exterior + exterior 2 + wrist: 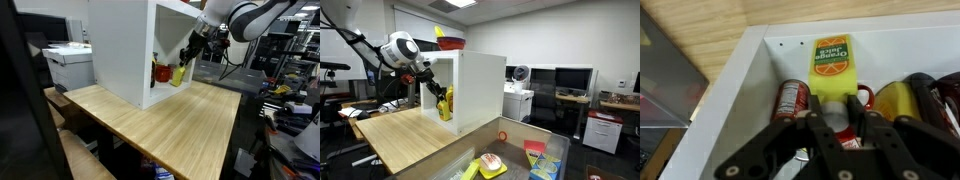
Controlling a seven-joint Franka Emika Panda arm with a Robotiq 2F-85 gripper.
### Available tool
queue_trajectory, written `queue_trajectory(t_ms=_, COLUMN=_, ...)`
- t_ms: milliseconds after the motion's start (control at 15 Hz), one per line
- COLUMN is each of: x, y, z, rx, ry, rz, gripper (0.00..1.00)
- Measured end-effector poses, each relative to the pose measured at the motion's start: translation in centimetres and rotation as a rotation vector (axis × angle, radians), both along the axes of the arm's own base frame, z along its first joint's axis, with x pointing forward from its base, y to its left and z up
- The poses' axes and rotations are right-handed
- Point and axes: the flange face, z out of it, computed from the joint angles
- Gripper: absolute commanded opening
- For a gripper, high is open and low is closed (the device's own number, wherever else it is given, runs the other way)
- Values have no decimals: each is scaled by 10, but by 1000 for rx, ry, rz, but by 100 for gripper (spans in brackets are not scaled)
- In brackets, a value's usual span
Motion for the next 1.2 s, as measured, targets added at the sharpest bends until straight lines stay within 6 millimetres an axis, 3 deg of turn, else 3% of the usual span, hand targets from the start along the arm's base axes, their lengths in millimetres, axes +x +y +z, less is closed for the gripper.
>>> queue_trajectory(t_ms=1200, x=18, y=4, z=-3, rx=-16, ry=0, rz=29, gripper=11)
